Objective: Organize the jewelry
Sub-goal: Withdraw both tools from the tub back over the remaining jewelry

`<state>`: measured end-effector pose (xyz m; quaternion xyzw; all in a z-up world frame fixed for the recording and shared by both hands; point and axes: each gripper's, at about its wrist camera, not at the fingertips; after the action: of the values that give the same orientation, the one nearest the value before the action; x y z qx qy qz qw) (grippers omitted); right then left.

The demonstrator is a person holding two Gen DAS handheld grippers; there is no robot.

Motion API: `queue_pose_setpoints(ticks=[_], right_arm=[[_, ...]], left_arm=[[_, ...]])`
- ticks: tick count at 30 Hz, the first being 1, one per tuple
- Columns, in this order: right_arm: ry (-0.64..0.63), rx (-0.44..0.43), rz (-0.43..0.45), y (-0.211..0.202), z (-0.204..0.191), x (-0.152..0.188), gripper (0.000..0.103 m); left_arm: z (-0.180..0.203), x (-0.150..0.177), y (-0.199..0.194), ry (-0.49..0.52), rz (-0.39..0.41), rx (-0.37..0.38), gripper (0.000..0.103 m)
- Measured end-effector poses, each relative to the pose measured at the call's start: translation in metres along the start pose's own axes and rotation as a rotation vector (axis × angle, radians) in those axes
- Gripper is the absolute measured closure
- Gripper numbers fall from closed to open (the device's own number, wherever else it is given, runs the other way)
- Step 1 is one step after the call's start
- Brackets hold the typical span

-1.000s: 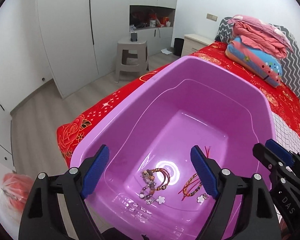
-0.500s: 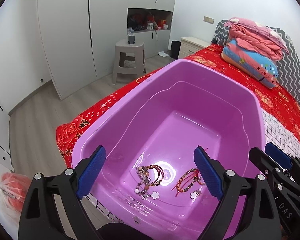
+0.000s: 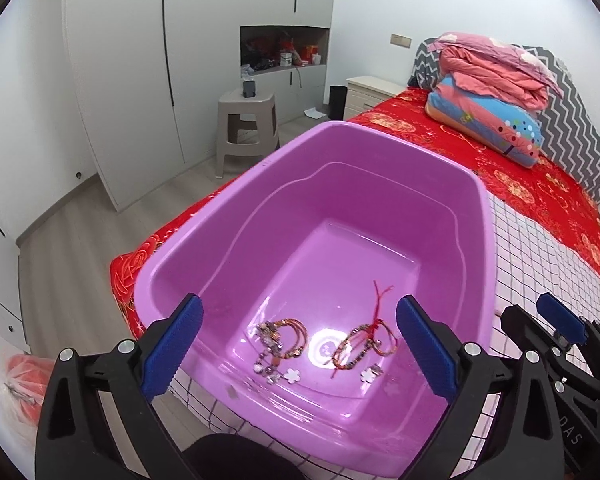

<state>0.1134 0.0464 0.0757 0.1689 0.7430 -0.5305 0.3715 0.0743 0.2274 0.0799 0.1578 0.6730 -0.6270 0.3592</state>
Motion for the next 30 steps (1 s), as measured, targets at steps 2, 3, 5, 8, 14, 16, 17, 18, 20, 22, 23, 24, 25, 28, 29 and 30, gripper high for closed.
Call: queue_pose_setpoints(ticks=[2, 3, 5, 8, 14, 16, 17, 18, 20, 22, 23, 24, 25, 28, 29, 30], right_arm=[[0.011, 0.002, 0.009, -0.008, 0.005, 0.004, 0.041], [0.016, 0.004, 0.015, -0.012, 0.008, 0.006, 0.041], [0.027, 0.010, 0.024, -0.021, 0.015, 0.011, 0.041], [0.044, 0.024, 0.034, -0.033, 0.025, 0.017, 0.040], [0.095, 0.060, 0.064, -0.058, 0.050, 0.039, 0.040], [0.116, 0.068, 0.068, -0.065, 0.060, 0.047, 0.040], [0.128, 0.074, 0.071, -0.069, 0.067, 0.054, 0.040], [0.137, 0.079, 0.074, -0.073, 0.072, 0.059, 0.040], [0.161, 0.097, 0.081, -0.081, 0.085, 0.072, 0.040], [0.185, 0.118, 0.084, -0.087, 0.099, 0.084, 0.040], [0.196, 0.130, 0.084, -0.089, 0.106, 0.088, 0.040], [0.209, 0.144, 0.081, -0.092, 0.113, 0.094, 0.040], [0.219, 0.153, 0.079, -0.094, 0.119, 0.098, 0.040], [0.261, 0.186, 0.079, -0.101, 0.142, 0.115, 0.040], [0.271, 0.193, 0.078, -0.103, 0.147, 0.120, 0.040], [0.279, 0.198, 0.076, -0.103, 0.152, 0.123, 0.040]], left_arm=[[0.006, 0.002, -0.004, 0.010, 0.002, 0.012, 0.007], [0.010, 0.003, -0.007, 0.018, 0.002, 0.020, 0.007], [0.018, 0.005, -0.010, 0.035, 0.005, 0.028, 0.007], [0.031, 0.009, -0.016, 0.062, 0.011, 0.044, 0.007], [0.062, 0.025, -0.026, 0.112, 0.014, 0.091, 0.007], [0.073, 0.032, -0.029, 0.137, 0.014, 0.108, 0.007], [0.081, 0.035, -0.030, 0.154, 0.012, 0.121, 0.007], [0.087, 0.038, -0.032, 0.169, 0.011, 0.132, 0.007], [0.098, 0.043, -0.036, 0.192, 0.015, 0.151, 0.007], [0.108, 0.049, -0.040, 0.212, 0.026, 0.168, 0.007], [0.114, 0.052, -0.042, 0.221, 0.032, 0.177, 0.007], [0.119, 0.056, -0.043, 0.228, 0.036, 0.188, 0.007], [0.123, 0.059, -0.044, 0.233, 0.037, 0.197, 0.007], [0.137, 0.068, -0.044, 0.247, 0.039, 0.235, 0.007], [0.142, 0.071, -0.042, 0.253, 0.039, 0.246, 0.007], [0.146, 0.073, -0.040, 0.258, 0.038, 0.252, 0.007]])
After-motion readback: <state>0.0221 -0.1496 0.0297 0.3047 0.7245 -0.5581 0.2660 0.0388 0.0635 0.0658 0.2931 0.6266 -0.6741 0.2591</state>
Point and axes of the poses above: each gripper's, at about its wrist camera, not at the fingertips, and y roughly the way its jaws point, z to its right, x to its underside, and after that the axes turned 1 degree about y, right-handed
